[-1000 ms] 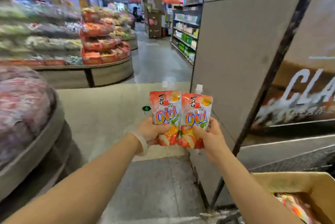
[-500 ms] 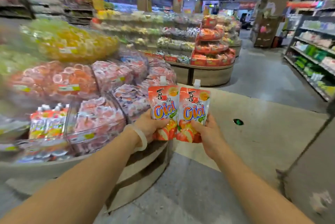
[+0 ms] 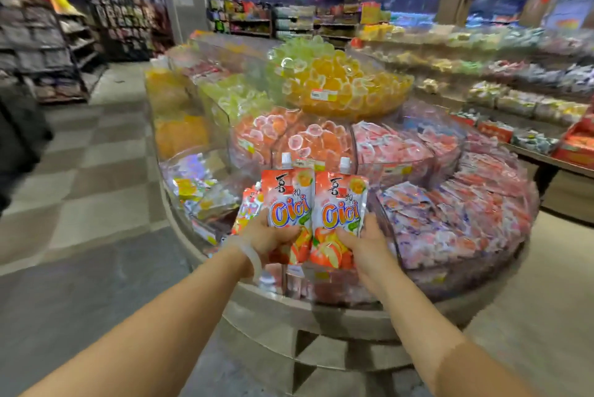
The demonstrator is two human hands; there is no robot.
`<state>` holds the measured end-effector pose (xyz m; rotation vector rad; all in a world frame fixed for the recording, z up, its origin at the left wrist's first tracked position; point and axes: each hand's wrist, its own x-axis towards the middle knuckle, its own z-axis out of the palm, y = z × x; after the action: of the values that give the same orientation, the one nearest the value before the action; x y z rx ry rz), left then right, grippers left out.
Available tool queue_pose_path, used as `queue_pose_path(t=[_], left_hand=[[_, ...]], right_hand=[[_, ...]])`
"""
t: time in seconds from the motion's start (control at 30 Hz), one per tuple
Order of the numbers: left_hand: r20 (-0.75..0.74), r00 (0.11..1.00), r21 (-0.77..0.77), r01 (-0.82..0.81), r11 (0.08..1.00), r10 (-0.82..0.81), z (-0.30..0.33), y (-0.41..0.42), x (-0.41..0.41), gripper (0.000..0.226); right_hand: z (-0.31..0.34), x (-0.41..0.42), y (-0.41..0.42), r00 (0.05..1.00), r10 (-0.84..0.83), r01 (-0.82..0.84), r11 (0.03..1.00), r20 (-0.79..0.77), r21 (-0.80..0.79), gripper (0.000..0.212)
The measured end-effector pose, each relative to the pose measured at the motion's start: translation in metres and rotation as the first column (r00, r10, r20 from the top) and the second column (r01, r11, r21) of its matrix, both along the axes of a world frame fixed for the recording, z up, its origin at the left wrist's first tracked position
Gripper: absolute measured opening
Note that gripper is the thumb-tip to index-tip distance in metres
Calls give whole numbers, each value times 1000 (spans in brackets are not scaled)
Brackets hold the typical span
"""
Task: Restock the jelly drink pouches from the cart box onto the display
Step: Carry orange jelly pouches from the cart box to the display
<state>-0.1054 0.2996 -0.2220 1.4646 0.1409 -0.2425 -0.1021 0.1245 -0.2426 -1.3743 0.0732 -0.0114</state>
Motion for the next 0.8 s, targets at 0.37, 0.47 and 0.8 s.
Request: queue_pose_path(t=[0.37,0.47,0.8], left_hand=[[-34,969,-23,-244,969,243,-1,99,141,22],[-66,966,2,-249,968,249,-21,115,169,20],[-236,967,234,-36,971,93,-115,150,237,11]], right_hand=[[-5,167,105,990,141,-141,990,-1,-7,30],[-22,188,120,991,115,-118,992,-69,-39,29],[-106,210,169,911,-201,146,974,-361,-175,35]])
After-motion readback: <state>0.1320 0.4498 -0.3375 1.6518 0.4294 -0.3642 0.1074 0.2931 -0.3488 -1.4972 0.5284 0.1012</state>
